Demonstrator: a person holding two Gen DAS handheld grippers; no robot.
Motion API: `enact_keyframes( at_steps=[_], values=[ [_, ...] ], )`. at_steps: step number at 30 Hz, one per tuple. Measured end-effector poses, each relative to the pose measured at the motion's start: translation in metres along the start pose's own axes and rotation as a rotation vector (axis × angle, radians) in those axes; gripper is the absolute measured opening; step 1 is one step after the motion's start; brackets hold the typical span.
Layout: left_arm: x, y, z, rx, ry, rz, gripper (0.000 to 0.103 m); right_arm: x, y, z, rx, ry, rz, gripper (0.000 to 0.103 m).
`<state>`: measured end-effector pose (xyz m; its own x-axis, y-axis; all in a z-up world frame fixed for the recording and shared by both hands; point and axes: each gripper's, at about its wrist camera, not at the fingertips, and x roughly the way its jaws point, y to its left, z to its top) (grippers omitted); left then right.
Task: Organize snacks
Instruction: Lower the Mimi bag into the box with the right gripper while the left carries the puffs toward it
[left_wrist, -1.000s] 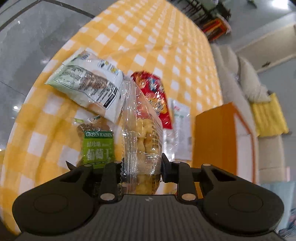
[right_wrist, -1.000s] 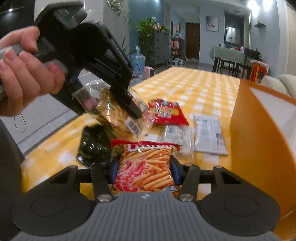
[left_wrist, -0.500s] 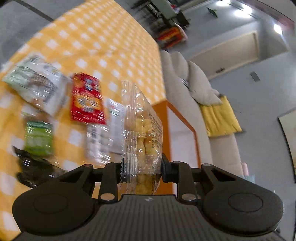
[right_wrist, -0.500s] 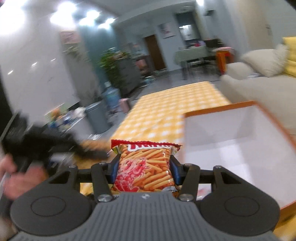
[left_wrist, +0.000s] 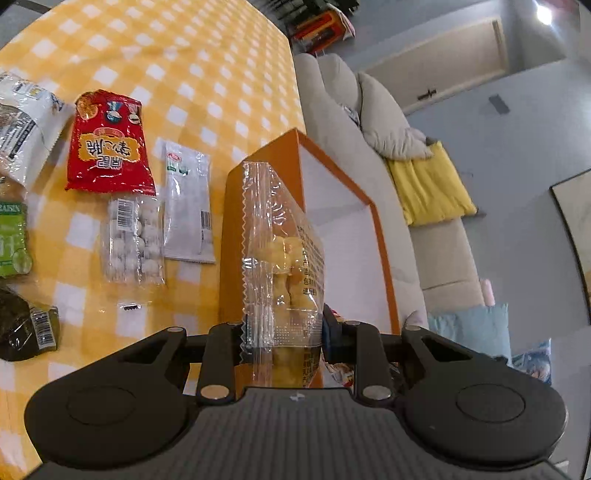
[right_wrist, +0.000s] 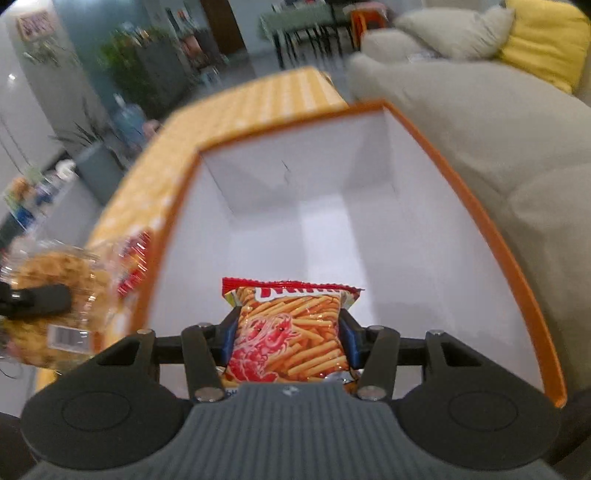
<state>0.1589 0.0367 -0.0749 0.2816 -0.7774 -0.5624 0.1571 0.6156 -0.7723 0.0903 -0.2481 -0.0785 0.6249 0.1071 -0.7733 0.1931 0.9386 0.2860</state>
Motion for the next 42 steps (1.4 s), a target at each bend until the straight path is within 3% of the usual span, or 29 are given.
enact_keyframes(
  at_steps=[4,6,8,13,18,20,24,29,42],
  values=[
    [0.005,0.0,0.002,0.015,0.021,0.009,0.03,0.013,0.0,0.0,-0.014,0.052,-0.043,0.053],
    [0.006,0.002,0.003,0.015,0.031,0.011,0.03,0.015,-0.001,0.003,-0.011,0.07,-0.038,0.053],
    [0.007,0.003,0.003,0.014,0.037,0.022,0.03,0.014,-0.005,0.005,-0.016,0.089,-0.026,0.06],
    [0.008,0.004,0.004,0.007,0.053,0.018,0.03,0.009,-0.006,0.007,-0.045,0.133,-0.04,0.06],
    [0.005,0.003,0.006,0.02,0.047,0.004,0.03,-0.017,-0.005,0.029,-0.076,0.078,-0.003,0.036],
    [0.005,0.005,0.008,0.009,0.054,-0.006,0.03,-0.017,-0.005,0.043,-0.104,0.083,-0.003,0.011],
    [0.005,0.008,0.009,0.011,0.057,0.004,0.03,0.011,-0.003,0.057,-0.168,0.182,-0.01,0.0],
    [0.002,0.008,0.01,0.016,0.06,0.002,0.03,0.053,-0.007,0.058,-0.171,0.349,0.014,0.0],
    [0.003,0.01,0.01,0.007,0.075,0.005,0.03,0.059,0.002,0.041,-0.275,0.477,0.031,0.0]
  ],
)
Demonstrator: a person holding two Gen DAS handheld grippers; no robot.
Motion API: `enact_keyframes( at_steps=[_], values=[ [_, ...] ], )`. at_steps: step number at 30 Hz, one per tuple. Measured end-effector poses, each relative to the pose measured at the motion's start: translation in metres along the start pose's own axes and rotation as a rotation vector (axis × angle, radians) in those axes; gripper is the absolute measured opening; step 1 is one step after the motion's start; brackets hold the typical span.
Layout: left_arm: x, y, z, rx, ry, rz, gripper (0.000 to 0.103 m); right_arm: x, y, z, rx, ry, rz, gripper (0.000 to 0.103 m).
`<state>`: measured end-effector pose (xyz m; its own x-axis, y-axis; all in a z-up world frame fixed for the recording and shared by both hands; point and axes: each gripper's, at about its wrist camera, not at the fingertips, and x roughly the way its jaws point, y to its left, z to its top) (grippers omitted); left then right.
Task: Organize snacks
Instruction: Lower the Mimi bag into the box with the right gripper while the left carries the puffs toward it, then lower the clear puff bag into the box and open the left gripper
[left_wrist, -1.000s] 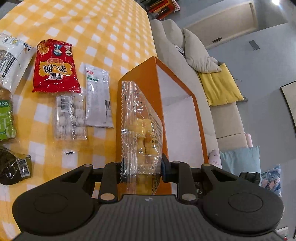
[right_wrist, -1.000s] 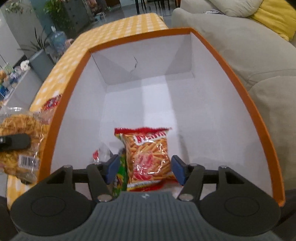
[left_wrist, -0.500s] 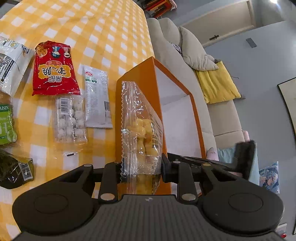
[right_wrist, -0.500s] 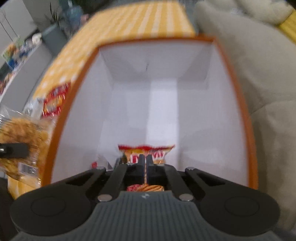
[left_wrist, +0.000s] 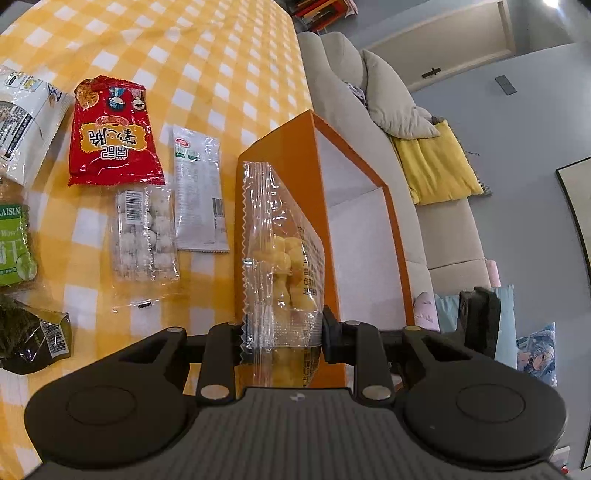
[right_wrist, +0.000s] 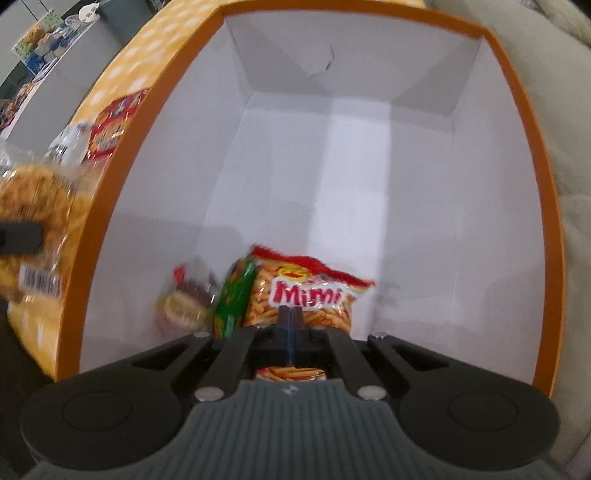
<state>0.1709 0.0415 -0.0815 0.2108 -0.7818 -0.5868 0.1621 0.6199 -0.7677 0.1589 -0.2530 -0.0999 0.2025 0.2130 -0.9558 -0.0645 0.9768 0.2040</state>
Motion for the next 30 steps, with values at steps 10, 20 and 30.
enact_keyframes(
  at_steps=[10,20,30],
  values=[
    [-0.011,-0.015,-0.006,0.049,-0.018,-0.022,0.03,-0.012,-0.007,-0.02,0.029,-0.065,0.029,0.0],
    [-0.01,-0.046,-0.003,0.02,-0.018,-0.062,0.03,-0.071,-0.028,-0.029,0.248,-0.436,0.067,0.004],
    [0.079,-0.101,-0.018,0.091,0.098,0.014,0.03,-0.111,-0.069,-0.062,0.253,-0.639,0.052,0.008]
  ],
)
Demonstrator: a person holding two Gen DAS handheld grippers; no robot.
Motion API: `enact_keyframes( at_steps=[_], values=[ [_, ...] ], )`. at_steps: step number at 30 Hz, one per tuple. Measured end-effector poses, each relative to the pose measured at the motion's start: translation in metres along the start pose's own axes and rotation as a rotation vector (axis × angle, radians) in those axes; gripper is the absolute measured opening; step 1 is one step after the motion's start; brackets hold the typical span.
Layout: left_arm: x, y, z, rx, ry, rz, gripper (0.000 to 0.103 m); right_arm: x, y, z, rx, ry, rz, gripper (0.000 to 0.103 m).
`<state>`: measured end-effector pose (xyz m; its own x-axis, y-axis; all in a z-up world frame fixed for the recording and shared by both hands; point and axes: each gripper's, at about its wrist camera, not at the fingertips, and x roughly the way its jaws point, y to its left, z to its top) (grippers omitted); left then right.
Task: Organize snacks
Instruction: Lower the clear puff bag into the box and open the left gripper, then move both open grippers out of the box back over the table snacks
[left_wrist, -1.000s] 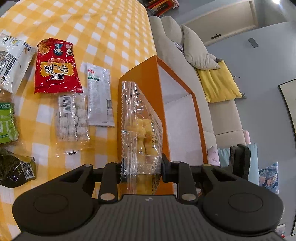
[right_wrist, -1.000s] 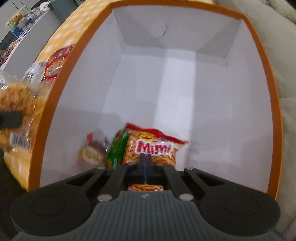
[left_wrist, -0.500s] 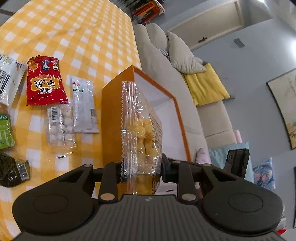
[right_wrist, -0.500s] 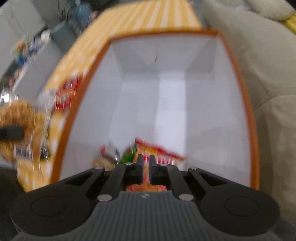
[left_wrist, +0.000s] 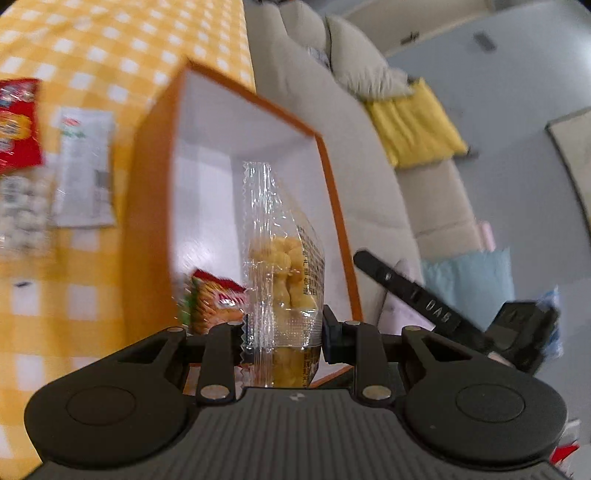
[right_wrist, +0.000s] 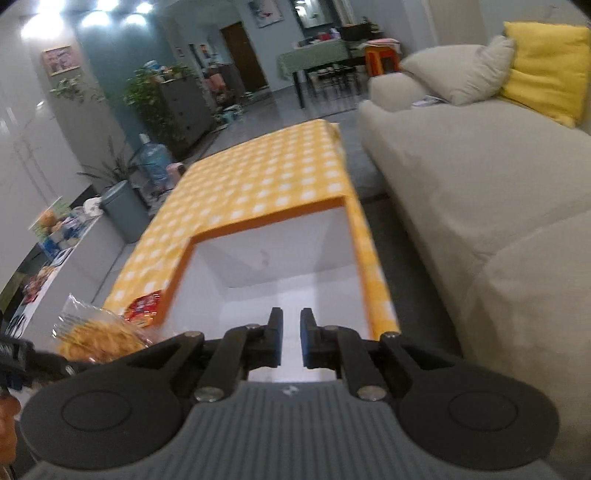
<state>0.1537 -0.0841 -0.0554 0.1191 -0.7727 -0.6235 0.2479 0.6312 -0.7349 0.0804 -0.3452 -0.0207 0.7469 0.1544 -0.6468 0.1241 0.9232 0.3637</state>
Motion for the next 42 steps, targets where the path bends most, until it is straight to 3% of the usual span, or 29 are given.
enact_keyframes(
  at_steps=[5,9,19,20,22,23,24,33,42],
  values=[
    [0.058,-0.017,-0.001,0.004,0.053,0.055,0.03,0.006,-0.026,0.0,0.074,0.014,0.003,0.008],
    [0.096,-0.018,-0.003,-0.056,0.079,0.088,0.03,0.009,-0.034,0.002,0.133,0.012,0.008,0.008],
    [0.127,-0.023,-0.01,-0.074,0.074,0.176,0.031,0.01,-0.044,-0.002,0.178,0.017,0.016,0.009],
    [0.128,-0.024,-0.01,-0.069,0.083,0.191,0.031,0.01,-0.044,-0.002,0.178,0.018,0.015,0.009],
    [0.128,-0.027,-0.01,-0.052,0.086,0.22,0.043,0.011,-0.044,-0.004,0.172,0.024,0.015,0.009],
    [0.127,-0.029,-0.01,-0.046,0.081,0.228,0.057,0.011,-0.043,-0.004,0.167,0.026,0.015,0.008],
    [0.125,-0.031,-0.011,-0.033,0.069,0.241,0.063,0.01,-0.043,-0.004,0.164,0.027,0.015,0.008],
    [0.097,-0.048,-0.013,0.061,0.044,0.295,0.077,0.011,-0.044,-0.004,0.158,0.025,-0.007,0.009],
    [0.062,-0.052,-0.003,0.097,0.061,0.348,0.076,0.012,-0.039,-0.006,0.137,0.031,-0.029,0.01]
  ],
)
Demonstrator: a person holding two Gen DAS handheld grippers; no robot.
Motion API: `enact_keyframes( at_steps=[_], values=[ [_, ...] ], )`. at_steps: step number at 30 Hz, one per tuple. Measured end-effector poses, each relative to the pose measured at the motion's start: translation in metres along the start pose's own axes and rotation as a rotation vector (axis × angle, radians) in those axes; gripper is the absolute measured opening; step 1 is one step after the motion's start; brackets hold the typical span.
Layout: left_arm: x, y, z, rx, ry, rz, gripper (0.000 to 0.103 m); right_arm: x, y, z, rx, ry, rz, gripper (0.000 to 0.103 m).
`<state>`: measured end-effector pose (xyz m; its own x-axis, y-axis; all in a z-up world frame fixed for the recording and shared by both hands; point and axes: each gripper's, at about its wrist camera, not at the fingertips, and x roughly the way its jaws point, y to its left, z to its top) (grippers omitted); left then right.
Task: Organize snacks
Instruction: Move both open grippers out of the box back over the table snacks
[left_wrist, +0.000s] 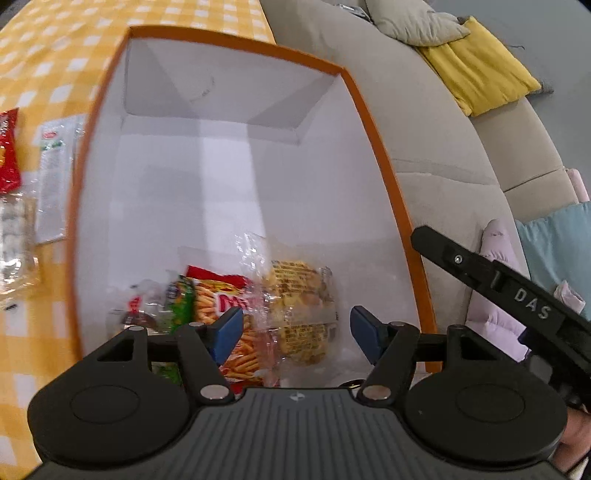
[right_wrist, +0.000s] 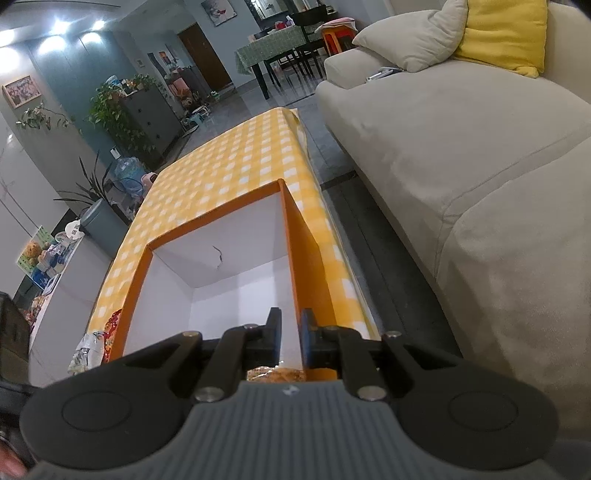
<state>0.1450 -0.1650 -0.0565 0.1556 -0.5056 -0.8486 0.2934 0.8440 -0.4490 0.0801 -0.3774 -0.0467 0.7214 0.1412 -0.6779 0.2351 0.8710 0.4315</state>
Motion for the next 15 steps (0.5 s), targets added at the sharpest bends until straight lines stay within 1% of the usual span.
enact_keyframes(
  at_steps=[4,5,6,7,9,10,13,15],
  values=[
    [-0.002,0.005,0.003,-0.025,0.008,-0.019,0.073,0.0,0.0,0.0,-0.001,-0.001,-0.002,0.01],
    [0.001,0.006,0.003,-0.036,0.007,-0.024,0.071,0.0,0.0,0.0,-0.002,-0.001,-0.003,0.01],
    [0.003,0.006,0.002,-0.051,0.002,-0.029,0.066,0.0,-0.001,0.0,-0.002,-0.001,-0.004,0.01],
    [0.007,0.005,0.0,-0.061,-0.001,-0.036,0.063,0.001,0.0,-0.001,-0.002,0.0,-0.005,0.01],
    [0.017,-0.001,-0.003,-0.054,0.015,-0.045,0.056,0.001,0.0,-0.001,0.0,0.0,-0.006,0.01],
    [0.021,-0.004,-0.003,-0.047,0.018,-0.04,0.056,0.001,0.0,-0.001,0.002,0.001,-0.006,0.011],
    [0.026,-0.014,-0.007,-0.01,-0.009,0.008,0.056,0.001,-0.001,-0.001,0.002,0.002,-0.005,0.011],
    [0.026,-0.015,-0.008,0.002,-0.012,0.013,0.056,0.001,-0.001,-0.001,0.004,0.004,-0.003,0.012]
  ],
)
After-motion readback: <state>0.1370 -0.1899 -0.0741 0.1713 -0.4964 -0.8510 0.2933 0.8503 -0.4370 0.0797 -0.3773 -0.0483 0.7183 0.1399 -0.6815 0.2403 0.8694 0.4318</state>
